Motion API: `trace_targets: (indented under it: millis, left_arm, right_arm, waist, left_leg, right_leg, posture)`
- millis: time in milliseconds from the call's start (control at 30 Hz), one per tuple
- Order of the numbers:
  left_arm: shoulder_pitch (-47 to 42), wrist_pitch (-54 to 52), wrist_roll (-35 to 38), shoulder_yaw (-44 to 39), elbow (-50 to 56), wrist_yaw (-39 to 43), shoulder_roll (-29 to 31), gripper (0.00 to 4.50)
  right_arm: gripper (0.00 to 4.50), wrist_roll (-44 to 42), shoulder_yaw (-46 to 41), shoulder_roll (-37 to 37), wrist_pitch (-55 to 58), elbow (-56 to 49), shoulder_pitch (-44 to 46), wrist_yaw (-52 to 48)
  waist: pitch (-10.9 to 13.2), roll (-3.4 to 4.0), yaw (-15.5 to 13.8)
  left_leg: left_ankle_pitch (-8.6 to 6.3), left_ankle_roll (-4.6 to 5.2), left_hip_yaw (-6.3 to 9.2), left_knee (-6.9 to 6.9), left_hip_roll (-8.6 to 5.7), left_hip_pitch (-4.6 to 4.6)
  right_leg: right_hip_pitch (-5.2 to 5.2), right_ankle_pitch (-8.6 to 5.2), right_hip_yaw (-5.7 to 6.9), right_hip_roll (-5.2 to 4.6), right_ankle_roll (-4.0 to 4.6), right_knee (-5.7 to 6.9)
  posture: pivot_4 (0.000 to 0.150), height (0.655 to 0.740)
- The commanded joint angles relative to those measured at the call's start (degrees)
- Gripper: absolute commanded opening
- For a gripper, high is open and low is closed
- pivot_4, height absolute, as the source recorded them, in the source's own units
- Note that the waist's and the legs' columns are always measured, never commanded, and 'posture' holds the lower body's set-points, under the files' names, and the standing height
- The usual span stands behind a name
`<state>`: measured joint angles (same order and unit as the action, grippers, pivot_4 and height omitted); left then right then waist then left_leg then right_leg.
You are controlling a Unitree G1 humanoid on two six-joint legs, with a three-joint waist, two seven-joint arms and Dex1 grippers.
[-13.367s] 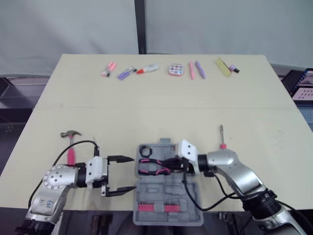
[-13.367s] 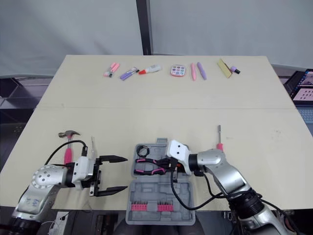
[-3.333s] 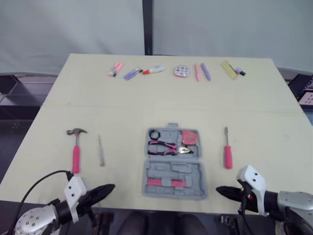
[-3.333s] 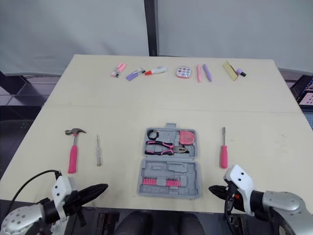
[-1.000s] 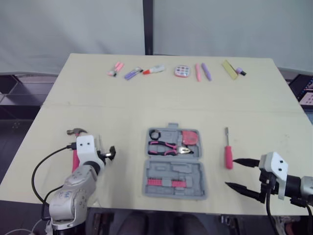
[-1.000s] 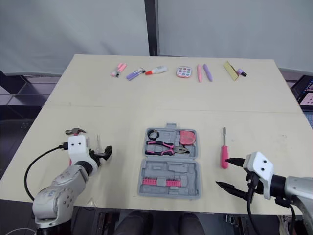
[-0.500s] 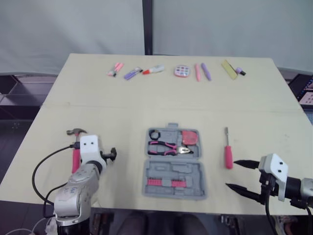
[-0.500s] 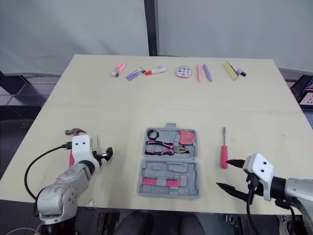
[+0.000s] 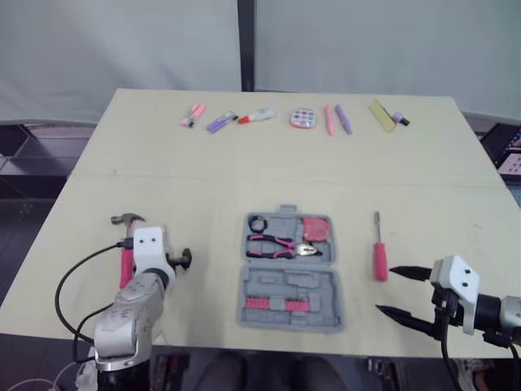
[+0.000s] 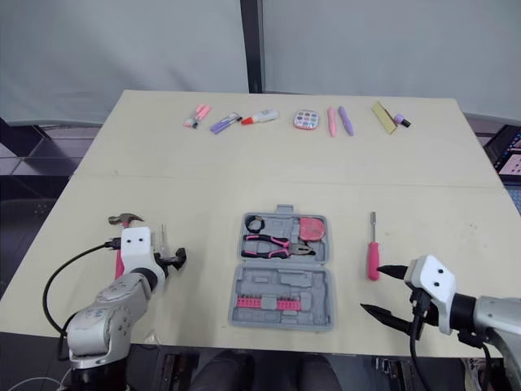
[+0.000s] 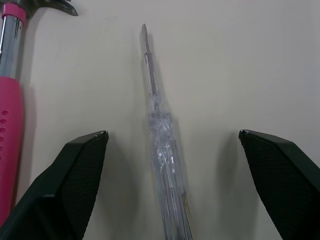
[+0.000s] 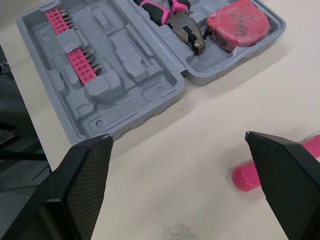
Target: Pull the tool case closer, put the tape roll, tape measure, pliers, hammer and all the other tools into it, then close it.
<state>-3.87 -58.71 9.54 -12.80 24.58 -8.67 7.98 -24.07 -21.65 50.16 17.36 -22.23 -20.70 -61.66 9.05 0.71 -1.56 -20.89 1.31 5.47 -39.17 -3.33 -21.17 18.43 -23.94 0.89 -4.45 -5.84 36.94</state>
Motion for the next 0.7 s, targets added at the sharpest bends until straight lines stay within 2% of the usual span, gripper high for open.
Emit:
trace_targets:
  millis: [33, 67, 300, 333, 567, 700]
  left_arm:
    - [-0.52, 1.42, -0.77, -0.88, -0.32, 0.4, 0.11, 3.98]
    - [-0.64, 1.57, -0.89, -0.94, -0.66, 0.47, 0.1, 3.74]
    - [-1.26, 2.93, -1.54, -1.3, -3.49, 1.22, 0.25, 0.2]
    - [-1.26, 3.11, -1.62, -1.35, -3.69, 1.29, 0.25, 0.03]
    - [-0.94, 3.56, -1.92, -1.76, -3.69, 3.1, 2.31, 0.04]
    - [-0.55, 5.38, -0.99, -1.2, -2.55, 10.08, 9.56, 0.04]
  right_arm:
    - [4.5, -0.49, -1.83, -0.3, -0.69, -1.73, -0.08, 0.67]
    - [4.5, -0.51, -1.86, -0.32, -0.66, -1.8, -0.13, 0.72]
    - [4.5, -0.45, -2.07, -0.43, -0.65, -2.15, -0.74, 1.12]
    - [4.5, -0.47, -2.06, -0.44, -0.63, -2.21, -0.79, 1.22]
    - [4.5, -0.57, -1.92, -0.48, -0.85, -2.08, -0.84, 1.49]
    - [4.5, -0.57, -1.55, -0.51, -1.04, -1.48, -0.1, 1.5]
  waist:
    - [0.0, 0.0, 0.0]
    - [0.0, 0.0, 0.0]
    - [-0.02, 0.02, -0.1]
    - [-0.02, 0.02, -0.12]
    - [-0.03, 0.04, -0.09]
    - [-0.01, 0.0, 0.13]
  left_leg:
    - [0.0, 0.0, 0.0, 0.0, 0.0, 0.01]
    - [0.0, 0.0, 0.0, 0.0, 0.0, 0.01]
    - [0.0, 0.0, 0.0, -0.01, -0.01, 0.02]
    - [0.0, 0.0, 0.0, -0.01, -0.01, 0.03]
    - [0.0, 0.0, 0.0, -0.01, -0.02, 0.03]
    - [0.0, -0.01, 0.01, -0.01, 0.01, 0.02]
  right_leg:
    - [0.0, 0.0, 0.0, 0.0, 0.0, 0.01]
    - [0.0, 0.0, 0.0, 0.0, 0.0, 0.01]
    - [0.0, 0.0, 0.0, -0.01, 0.0, 0.03]
    - [0.0, 0.0, 0.0, -0.02, 0.0, 0.04]
    - [0.0, 0.0, 0.01, -0.02, 0.0, 0.06]
    - [0.04, 0.0, 0.01, 0.0, 0.0, 0.08]
  posture:
    - [0.15, 0.7134]
    - [0.15, 0.7134]
    - [0.15, 0.7134]
    - [0.15, 0.7134]
    - [0.15, 0.7134]
    - [0.15, 0.7134]
